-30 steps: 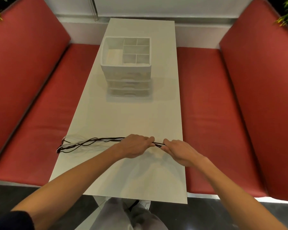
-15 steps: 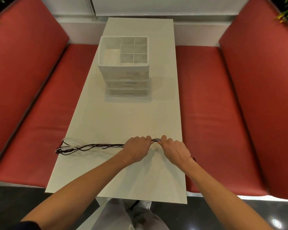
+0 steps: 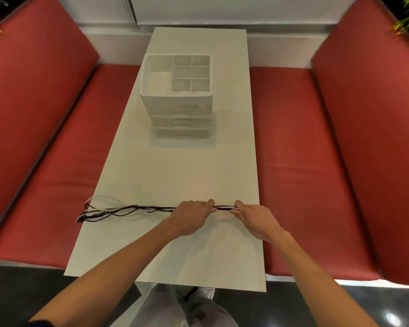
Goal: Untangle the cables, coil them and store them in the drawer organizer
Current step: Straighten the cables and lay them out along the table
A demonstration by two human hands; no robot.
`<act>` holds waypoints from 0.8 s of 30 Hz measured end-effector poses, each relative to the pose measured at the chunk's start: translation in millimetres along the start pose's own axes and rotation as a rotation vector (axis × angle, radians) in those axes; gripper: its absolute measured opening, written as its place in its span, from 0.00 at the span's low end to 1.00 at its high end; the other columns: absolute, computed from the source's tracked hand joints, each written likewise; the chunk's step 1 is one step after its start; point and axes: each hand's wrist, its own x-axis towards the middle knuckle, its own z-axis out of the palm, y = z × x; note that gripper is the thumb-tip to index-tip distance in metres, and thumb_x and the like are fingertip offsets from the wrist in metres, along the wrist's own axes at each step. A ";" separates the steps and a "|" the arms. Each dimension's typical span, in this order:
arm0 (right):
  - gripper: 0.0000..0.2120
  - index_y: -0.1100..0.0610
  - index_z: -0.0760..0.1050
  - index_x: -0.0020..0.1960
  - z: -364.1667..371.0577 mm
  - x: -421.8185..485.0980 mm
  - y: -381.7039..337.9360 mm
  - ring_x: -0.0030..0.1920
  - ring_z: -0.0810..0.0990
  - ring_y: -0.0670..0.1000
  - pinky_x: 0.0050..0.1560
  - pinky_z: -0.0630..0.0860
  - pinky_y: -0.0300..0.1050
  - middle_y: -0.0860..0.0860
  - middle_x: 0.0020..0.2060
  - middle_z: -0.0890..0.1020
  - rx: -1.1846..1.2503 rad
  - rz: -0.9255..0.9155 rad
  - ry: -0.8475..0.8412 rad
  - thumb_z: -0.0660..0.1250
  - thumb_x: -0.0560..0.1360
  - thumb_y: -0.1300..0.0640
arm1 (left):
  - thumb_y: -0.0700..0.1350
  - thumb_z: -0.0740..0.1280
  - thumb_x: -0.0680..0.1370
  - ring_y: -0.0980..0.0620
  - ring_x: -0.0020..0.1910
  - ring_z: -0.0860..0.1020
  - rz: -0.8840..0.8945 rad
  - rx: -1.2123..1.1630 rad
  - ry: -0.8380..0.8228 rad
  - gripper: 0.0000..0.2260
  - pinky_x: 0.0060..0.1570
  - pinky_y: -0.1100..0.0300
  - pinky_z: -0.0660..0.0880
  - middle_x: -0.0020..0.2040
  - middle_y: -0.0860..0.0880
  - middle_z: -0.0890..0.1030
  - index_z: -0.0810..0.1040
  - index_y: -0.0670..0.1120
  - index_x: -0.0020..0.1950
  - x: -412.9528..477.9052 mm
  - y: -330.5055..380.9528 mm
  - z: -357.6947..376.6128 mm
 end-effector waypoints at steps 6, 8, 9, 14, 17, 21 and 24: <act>0.20 0.49 0.65 0.56 -5.9 -11.8 3.5 0.39 0.77 0.58 0.39 0.71 0.54 0.47 0.38 0.78 0.015 0.002 -0.028 0.43 0.87 0.36 | 0.55 0.48 0.90 0.35 0.45 0.81 0.014 0.020 -0.004 0.14 0.38 0.50 0.65 0.52 0.43 0.84 0.67 0.47 0.59 7.3 -1.6 -1.5; 0.20 0.52 0.67 0.60 -7.2 -10.1 -0.1 0.41 0.82 0.61 0.35 0.68 0.53 0.50 0.43 0.84 -0.120 -0.004 0.006 0.44 0.89 0.39 | 0.55 0.48 0.90 0.35 0.47 0.81 0.018 0.055 -0.002 0.15 0.39 0.50 0.65 0.52 0.43 0.84 0.68 0.47 0.60 8.9 1.2 1.7; 0.21 0.53 0.68 0.62 -5.8 -8.1 -2.4 0.41 0.84 0.61 0.32 0.66 0.52 0.51 0.44 0.85 -0.195 -0.014 0.024 0.44 0.90 0.39 | 0.55 0.48 0.90 0.35 0.47 0.82 0.018 0.076 -0.008 0.16 0.39 0.50 0.65 0.52 0.42 0.84 0.68 0.46 0.61 9.6 2.1 4.7; 0.23 0.56 0.74 0.62 5.0 2.3 -17.8 0.46 0.87 0.62 0.36 0.67 0.51 0.54 0.47 0.87 -0.430 -0.038 -0.016 0.47 0.91 0.43 | 0.55 0.42 0.88 0.41 0.37 0.84 0.088 0.279 0.020 0.24 0.32 0.52 0.65 0.44 0.47 0.85 0.74 0.46 0.58 4.3 0.5 33.4; 0.22 0.53 0.72 0.62 3.7 1.9 -15.0 0.44 0.87 0.59 0.34 0.67 0.50 0.52 0.46 0.86 -0.434 -0.036 -0.063 0.46 0.90 0.40 | 0.54 0.45 0.89 0.39 0.43 0.84 0.065 0.202 0.011 0.20 0.35 0.50 0.65 0.47 0.46 0.84 0.71 0.46 0.60 0.1 -3.2 40.1; 0.25 0.49 0.67 0.61 1.8 -9.0 -2.6 0.46 0.84 0.61 0.40 0.70 0.53 0.50 0.46 0.85 -0.185 0.064 -0.127 0.43 0.87 0.32 | 0.52 0.50 0.90 0.40 0.51 0.81 0.038 0.027 0.012 0.12 0.39 0.50 0.68 0.54 0.45 0.82 0.68 0.47 0.63 2.5 -9.3 37.0; 0.20 0.48 0.66 0.60 -4.1 -23.3 -0.6 0.45 0.82 0.58 0.44 0.75 0.55 0.48 0.43 0.81 -0.028 0.081 -0.174 0.46 0.88 0.34 | 0.52 0.51 0.90 0.40 0.51 0.79 0.036 -0.053 0.024 0.12 0.41 0.50 0.69 0.54 0.45 0.80 0.69 0.46 0.64 4.8 -10.5 40.0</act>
